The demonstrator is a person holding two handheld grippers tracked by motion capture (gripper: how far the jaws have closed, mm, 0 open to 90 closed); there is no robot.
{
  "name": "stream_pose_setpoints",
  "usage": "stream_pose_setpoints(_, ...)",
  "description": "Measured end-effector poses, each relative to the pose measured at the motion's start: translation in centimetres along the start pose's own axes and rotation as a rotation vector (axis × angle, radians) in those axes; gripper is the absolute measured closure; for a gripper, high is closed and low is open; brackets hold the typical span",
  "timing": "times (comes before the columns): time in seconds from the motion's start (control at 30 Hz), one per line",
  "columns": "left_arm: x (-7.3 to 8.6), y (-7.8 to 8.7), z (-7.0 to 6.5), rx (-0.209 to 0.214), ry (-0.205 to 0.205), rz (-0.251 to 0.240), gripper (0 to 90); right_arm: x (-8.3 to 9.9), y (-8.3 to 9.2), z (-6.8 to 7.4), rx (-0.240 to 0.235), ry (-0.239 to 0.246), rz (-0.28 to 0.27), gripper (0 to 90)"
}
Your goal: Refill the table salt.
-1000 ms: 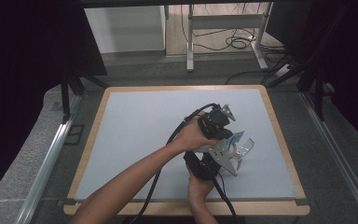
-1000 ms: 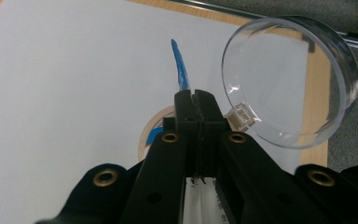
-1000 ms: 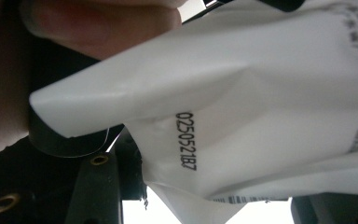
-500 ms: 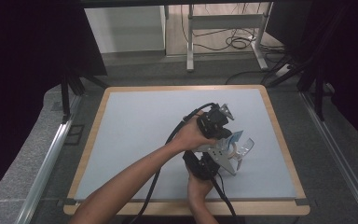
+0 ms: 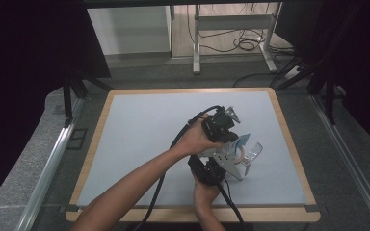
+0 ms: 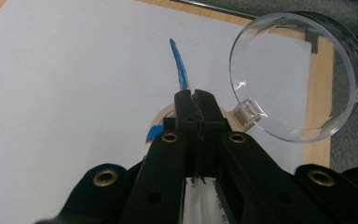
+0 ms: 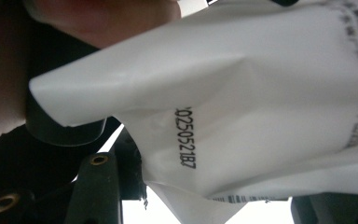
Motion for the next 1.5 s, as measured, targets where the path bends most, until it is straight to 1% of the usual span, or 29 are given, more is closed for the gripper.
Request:
stream_pose_setpoints(0.13, 0.1, 0.0, 0.1, 0.006, 0.008, -0.008, 90.0, 0.2, 0.0, 0.0, 0.001, 0.015, 0.006, 46.8)
stream_pose_setpoints(0.27, 0.2, 0.0, 0.2, 0.005, 0.014, -0.01, 90.0, 0.5, 0.0, 0.0, -0.001, 0.016, 0.012, 46.7)
stream_pose_setpoints(0.3, 0.2, 0.0, 0.2, 0.006, 0.008, -0.01, 90.0, 0.5, -0.1, 0.0, 0.0, 0.02, 0.009, 46.6)
stream_pose_setpoints(0.4, 0.4, 0.0, 0.2, 0.006, 0.009, -0.006, 90.0, 0.7, 0.0, -0.1, 0.0, 0.032, 0.016, 46.5)
stream_pose_setpoints(0.6, 0.5, 0.0, 0.4, 0.011, 0.023, -0.016, 90.0, 1.2, 0.0, -0.1, 0.001, 0.049, 0.022, 46.5)
stream_pose_setpoints(0.67, 0.6, 0.1, 0.4, 0.01, 0.022, -0.015, 90.0, 1.2, 0.0, -0.1, 0.001, 0.058, 0.025, 46.4)
stream_pose_setpoints(0.93, 0.7, 0.3, 0.4, 0.017, 0.021, -0.031, 90.0, 1.5, 0.2, -0.1, -0.006, 0.07, 0.036, 46.1)
stream_pose_setpoints(1.0, 0.8, 0.3, 0.5, 0.017, 0.028, -0.036, 90.0, 1.6, 0.2, 0.0, -0.006, 0.078, 0.034, 46.0)
stream_pose_setpoints(1.23, 1.0, 0.4, 0.6, 0.024, 0.039, -0.049, 90.0, 2.0, 0.1, 0.1, 0.0, 0.07, 0.034, 45.7)
stream_pose_setpoints(1.3, 1.1, 0.5, 0.6, 0.028, 0.035, -0.055, 90.0, 2.0, 0.1, 0.1, 0.007, 0.077, 0.026, 45.5)
stream_pose_setpoints(1.37, 1.1, 0.6, 0.6, 0.031, 0.047, -0.061, 90.0, 2.2, 0.2, 0.1, 0.004, 0.071, 0.027, 45.2)
stream_pose_setpoints(1.4, 1.2, 0.6, 0.7, 0.032, 0.042, -0.059, 90.0, 2.2, 0.2, 0.2, 0.004, 0.067, 0.023, 45.1)
stream_pose_setpoints(1.47, 1.3, 0.6, 0.8, 0.031, 0.055, -0.062, 90.0, 2.4, 0.2, 0.2, 0.006, 0.067, 0.02, 45.0)
stream_pose_setpoints(1.5, 1.3, 0.5, 0.8, 0.033, 0.053, -0.063, 90.0, 2.5, 0.3, 0.2, 0.004, 0.065, 0.022, 44.9)
Point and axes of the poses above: each handheld gripper's, and its own axes: y roughly backward along the jaws, x roughly out of its underside, z roughly to its left, the point moved 10 cm from there along -y, roughly forward along the jaws, and after that the axes turned 11 degrees about y, right-handed, at the moved point
